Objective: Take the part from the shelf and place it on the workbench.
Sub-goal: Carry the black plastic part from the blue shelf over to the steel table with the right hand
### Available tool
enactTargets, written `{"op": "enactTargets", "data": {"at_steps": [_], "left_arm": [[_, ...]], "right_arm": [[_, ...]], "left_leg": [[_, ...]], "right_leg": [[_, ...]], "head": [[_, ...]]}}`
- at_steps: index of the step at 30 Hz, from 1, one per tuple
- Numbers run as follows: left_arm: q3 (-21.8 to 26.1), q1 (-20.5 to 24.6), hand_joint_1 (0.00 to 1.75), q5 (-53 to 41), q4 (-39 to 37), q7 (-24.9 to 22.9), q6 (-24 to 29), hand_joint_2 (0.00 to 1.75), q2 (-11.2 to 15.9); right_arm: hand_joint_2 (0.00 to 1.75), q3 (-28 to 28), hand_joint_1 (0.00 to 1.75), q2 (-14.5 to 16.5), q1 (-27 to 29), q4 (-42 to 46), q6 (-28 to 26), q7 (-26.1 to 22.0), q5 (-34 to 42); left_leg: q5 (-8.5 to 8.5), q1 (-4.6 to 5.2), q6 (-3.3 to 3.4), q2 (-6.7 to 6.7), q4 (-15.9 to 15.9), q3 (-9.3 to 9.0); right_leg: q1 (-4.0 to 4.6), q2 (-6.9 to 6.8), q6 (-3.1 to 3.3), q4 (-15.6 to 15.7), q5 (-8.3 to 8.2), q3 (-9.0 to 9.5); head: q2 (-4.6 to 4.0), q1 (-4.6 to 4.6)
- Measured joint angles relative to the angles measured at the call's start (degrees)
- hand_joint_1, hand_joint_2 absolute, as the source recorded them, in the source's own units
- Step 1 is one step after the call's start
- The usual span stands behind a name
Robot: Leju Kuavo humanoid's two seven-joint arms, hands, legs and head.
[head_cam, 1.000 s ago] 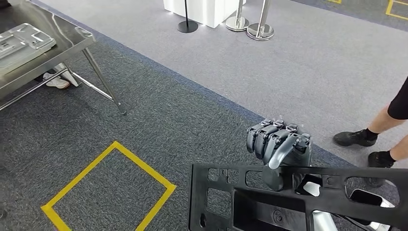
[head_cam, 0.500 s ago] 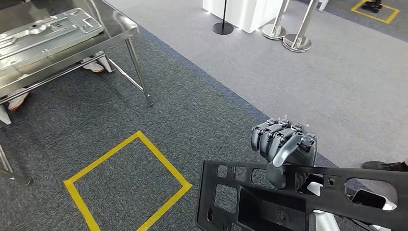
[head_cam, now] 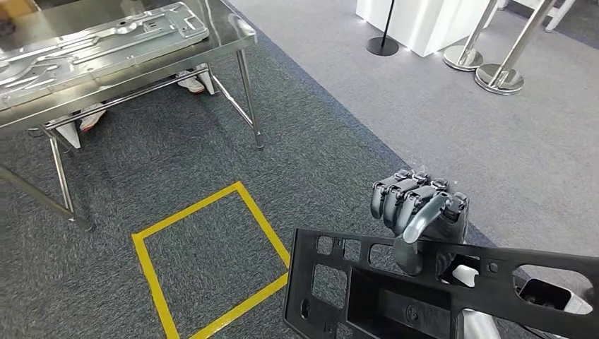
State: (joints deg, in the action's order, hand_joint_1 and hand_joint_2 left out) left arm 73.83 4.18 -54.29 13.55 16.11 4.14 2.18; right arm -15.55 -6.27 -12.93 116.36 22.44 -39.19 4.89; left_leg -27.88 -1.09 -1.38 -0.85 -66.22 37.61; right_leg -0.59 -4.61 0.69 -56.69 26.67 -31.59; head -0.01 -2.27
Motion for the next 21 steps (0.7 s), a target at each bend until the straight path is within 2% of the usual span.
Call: {"op": "enactTargets", "data": {"at_steps": [2,3,5,6,7,8,10,11,12,13,14,15,17,18,19,20,21], "left_arm": [[0.1,0.2,0.00,-0.1,0.0,0.1,-0.3,1.75,0.1],[0.1,0.2,0.00,-0.2,0.0,0.1,-0.4,1.75,0.1],[0.2,0.1,0.00,-0.3,0.0,0.1,-0.5,1.75,0.1],[0.2,0.0,0.00,-0.3,0.0,0.1,-0.5,1.75,0.1],[0.3,-0.1,0.00,-0.3,0.0,0.1,-0.6,1.75,0.1],[0.4,0.0,0.00,-0.3,0.0,0.1,-0.5,1.75,0.1],[0.4,0.3,0.00,-0.1,0.0,-0.2,-0.5,1.75,0.0],[0.5,0.5,0.00,0.0,0.0,-0.4,-0.4,1.75,0.0],[0.5,0.5,0.00,0.1,0.0,-0.6,-0.4,1.75,-0.1],[0.6,0.5,0.00,0.3,0.0,-0.8,-0.3,1.75,-0.1],[0.6,0.5,0.00,0.3,0.0,-0.9,-0.3,1.75,-0.2],[0.6,0.5,0.00,0.4,0.0,-1.0,-0.2,1.75,-0.2],[0.6,0.6,0.00,0.5,0.0,-1.1,-0.2,1.75,-0.4],[0.6,0.7,0.00,0.5,0.0,-1.1,-0.2,1.75,-0.4],[0.6,0.7,0.00,0.6,0.0,-1.1,-0.2,1.75,-0.5],[0.7,0.6,0.00,0.6,0.0,-1.2,-0.2,1.75,-0.5],[0.7,0.4,0.00,0.7,0.0,-1.2,-0.2,1.75,-0.5]], "right_arm": [[1.75,0.0,1.69,0.0,0.0,0.1,-0.2,0.0,-0.4],[1.75,0.0,1.69,0.0,0.0,0.1,-0.3,0.0,-0.5],[1.75,-0.1,1.69,0.0,0.0,0.3,-0.4,0.0,-0.7],[1.75,-0.1,1.69,0.0,0.0,0.3,-0.5,0.0,-0.7],[1.75,-0.2,1.69,0.0,-0.1,0.4,-0.5,0.0,-0.7],[1.75,-0.2,1.69,0.0,0.0,0.5,-0.6,0.0,-0.7],[1.75,-0.2,1.69,0.0,0.0,0.6,-0.3,0.0,-0.4],[1.75,-0.2,1.69,0.0,0.1,0.6,0.2,0.0,-0.1],[1.75,-0.2,1.69,0.0,0.1,0.6,0.7,0.0,0.4],[1.75,-0.2,1.69,0.0,0.0,0.6,1.2,0.0,0.9],[1.75,-0.2,1.69,-0.1,-0.1,0.6,1.7,0.0,1.4],[1.75,-0.1,1.69,-0.1,-0.3,0.6,2.0,0.0,1.8],[1.75,0.1,1.69,-0.2,-0.7,0.5,2.3,0.0,2.4],[1.75,0.2,1.69,-0.2,-0.8,0.5,2.4,0.0,2.6],[1.75,0.3,1.69,-0.3,-0.9,0.4,2.4,0.0,2.8],[1.75,0.3,1.69,-0.3,-1.0,0.4,2.5,0.0,3.0],[1.75,0.4,1.69,-0.3,-1.1,0.4,2.6,0.0,3.2]], "left_leg": [[2.16,0.40,0.59,-2.06,6.7,-3.56],[2.35,0.62,1.00,-2.57,8.2,-4.26],[2.21,0.79,1.80,-1.64,8.5,-4.16],[2.30,0.72,2.11,-1.03,8.7,-4.24],[2.43,0.62,2.47,-0.43,8.9,-4.34],[2.59,0.50,2.79,0.16,9.0,-4.46],[2.75,0.42,3.19,1.42,9.1,-4.40],[2.77,0.45,3.26,2.14,9.1,-4.32],[2.78,0.48,3.28,2.91,9.1,-4.29],[2.78,0.50,3.28,3.71,9.0,-4.32],[2.76,0.50,3.24,4.53,8.9,-4.39],[2.72,0.49,3.16,5.33,8.9,-4.47],[2.62,0.55,2.76,6.78,8.6,-4.32],[2.64,0.50,2.45,7.40,8.5,-4.10],[2.73,0.40,2.07,7.98,8.5,-3.87],[2.86,0.33,1.65,8.59,8.6,-3.64],[2.87,0.25,1.32,8.62,8.6,-3.53]], "right_leg": [[0.25,-1.21,-0.59,-0.3,0.49,0.29],[0.41,-1.77,-0.90,-0.4,0.68,0.41],[0.54,-2.81,-1.46,-0.4,0.88,0.64],[0.41,-2.77,-1.79,-0.5,1.13,0.80],[0.22,-1.74,-2.10,-1.4,1.84,0.60],[0.02,-0.15,-2.37,-3.4,3.16,-0.20],[-0.21,3.27,-2.68,-10.8,6.98,-3.78],[-0.20,3.96,-2.76,-14.7,8.45,-5.83],[-0.19,4.24,-2.77,-17.2,8.89,-7.25],[-0.18,4.36,-2.72,-17.5,8.11,-7.63],[-0.19,4.59,-2.59,-15.3,6.22,-6.80],[-0.22,5.21,-2.41,-11.3,3.78,-5.10],[-0.36,7.65,-2.03,-3.8,0.66,-1.87],[-0.34,8.44,-1.87,-1.9,0.18,-1.11],[-0.28,8.70,-1.69,-1.3,0.30,-0.94],[-0.26,8.08,-1.44,-1.1,0.17,-0.94],[-0.30,7.39,-1.08,-0.9,0.03,-0.80]], "head": [[0.00,0.00],[0.00,0.00],[0.00,0.00],[0.00,0.01],[0.01,0.01],[0.01,0.01],[0.01,0.00],[0.00,0.00],[0.00,0.00],[0.00,0.00],[0.00,0.00],[0.01,0.00],[0.01,0.00],[0.01,0.00],[0.01,0.00],[0.01,0.00],[0.01,0.00]]}}
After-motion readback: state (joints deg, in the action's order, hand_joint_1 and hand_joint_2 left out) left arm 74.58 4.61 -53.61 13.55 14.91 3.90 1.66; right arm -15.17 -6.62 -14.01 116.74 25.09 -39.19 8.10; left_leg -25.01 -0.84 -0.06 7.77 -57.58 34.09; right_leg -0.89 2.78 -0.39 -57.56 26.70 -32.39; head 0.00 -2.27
